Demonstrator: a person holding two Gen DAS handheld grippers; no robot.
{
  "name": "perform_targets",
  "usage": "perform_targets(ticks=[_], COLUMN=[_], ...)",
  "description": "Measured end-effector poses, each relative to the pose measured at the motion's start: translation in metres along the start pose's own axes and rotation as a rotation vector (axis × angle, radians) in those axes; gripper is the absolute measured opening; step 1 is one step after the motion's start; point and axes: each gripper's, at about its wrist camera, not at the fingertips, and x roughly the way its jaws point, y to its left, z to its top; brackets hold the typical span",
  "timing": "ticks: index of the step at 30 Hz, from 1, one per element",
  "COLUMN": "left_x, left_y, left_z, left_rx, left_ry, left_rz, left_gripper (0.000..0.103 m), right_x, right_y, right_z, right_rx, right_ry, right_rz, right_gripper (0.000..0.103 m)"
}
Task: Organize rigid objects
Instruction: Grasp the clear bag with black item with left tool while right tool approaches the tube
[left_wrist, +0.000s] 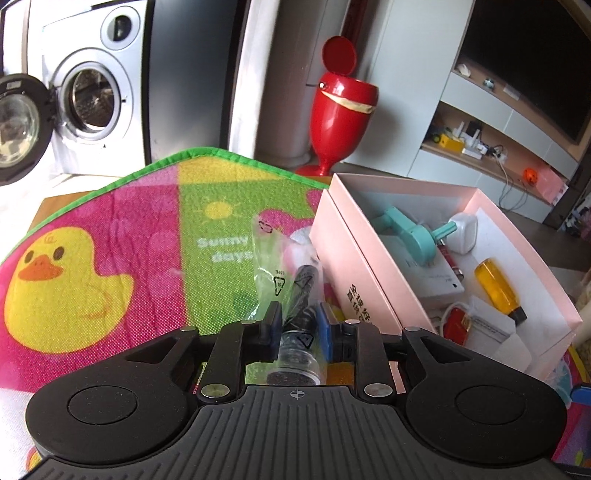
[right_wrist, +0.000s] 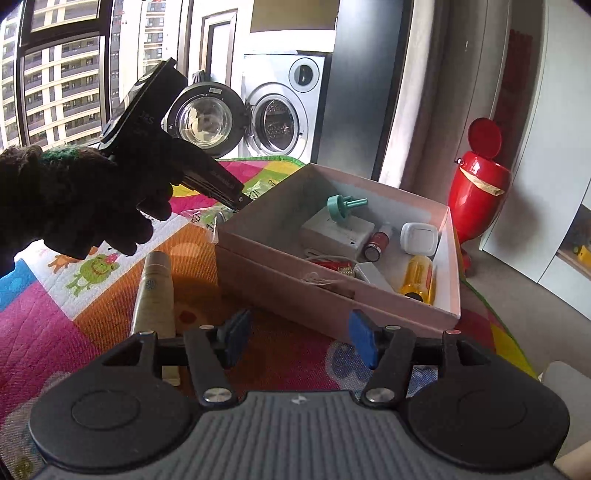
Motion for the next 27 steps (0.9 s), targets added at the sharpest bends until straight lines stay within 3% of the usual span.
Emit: perform_targets(ticks=[7, 11, 15, 23, 27], left_x=[-0.021, -0.055, -0.092, -0.138, -0.141], left_y=[0.004, 0.011, 0.024, 0.021, 0.015], left_z=[-0.025, -0.057, -0.091, -0.142, -0.151], left_rx=[0.026, 0.006, -0.056, -0.179, -0.170], left_ry=[0.001, -0.039, -0.065, -0.086, -0.127], left_rz=[-0.028, 0.032, 0.077, 0.012, 0.026], left_gripper=[0.025, 0.025, 0.025, 0.026, 0.028], right_x=[0.000, 0.005, 0.011, 0.032, 0.045], right_y=[0.036, 0.047, 0.047, 0.047, 0.048], right_z=[-0.008, -0.014, -0.014, -0.008, -0.005], right_rx=[-0.135, -0.165, -0.119, 0.020, 0.098], right_ry=[-0.007, -0.011, 0.026, 0.098, 0.126], right_rz=[0.034, 0.030, 0.100, 0.218, 0.244], right_gripper=[0.059, 0.061, 0.062, 0.064, 0.070])
